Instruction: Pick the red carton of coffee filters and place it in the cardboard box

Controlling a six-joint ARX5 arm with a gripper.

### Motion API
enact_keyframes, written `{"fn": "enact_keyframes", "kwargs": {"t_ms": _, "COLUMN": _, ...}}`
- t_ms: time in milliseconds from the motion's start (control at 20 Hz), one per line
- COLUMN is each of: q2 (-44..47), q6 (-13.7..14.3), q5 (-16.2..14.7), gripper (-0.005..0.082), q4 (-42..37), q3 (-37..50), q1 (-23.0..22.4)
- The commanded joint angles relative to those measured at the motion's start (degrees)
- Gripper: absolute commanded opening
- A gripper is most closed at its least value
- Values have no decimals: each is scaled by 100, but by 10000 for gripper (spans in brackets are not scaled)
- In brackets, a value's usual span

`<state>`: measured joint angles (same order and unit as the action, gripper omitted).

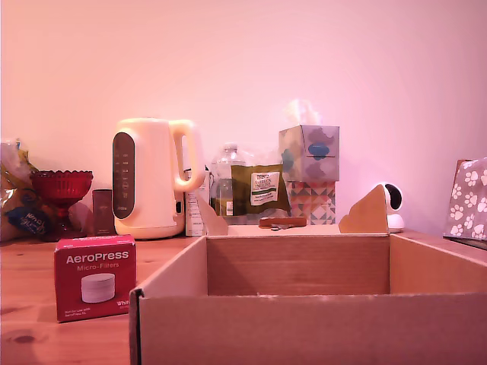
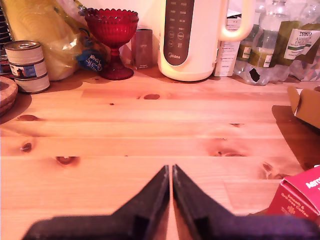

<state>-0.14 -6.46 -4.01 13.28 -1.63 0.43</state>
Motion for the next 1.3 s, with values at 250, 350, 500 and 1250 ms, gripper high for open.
{"fn": "enact_keyframes", "kwargs": {"t_ms": 250, "q2": -57, "q6": 42, "q5": -9, "gripper": -23, "q4": -111, "q3": 151, "q1": 4}}
{"fn": "enact_keyframes", "kwargs": {"t_ms": 350, "q2": -57, "q6": 31, "q5": -31, "gripper": -23, "q4": -87, "q3": 151, "q1": 4}}
{"fn": "enact_keyframes", "kwargs": {"t_ms": 500, "q2": -57, "q6": -155, "q5": -466, "gripper": -23, "q4": -448, "q3": 111, "q1": 2}}
{"fn": "enact_keyframes", "kwargs": {"t_ms": 1250, "q2": 1071, "q6": -61, "q5": -2898, "gripper": -23, "q4": -57, "q3": -1209, "q1": -44}}
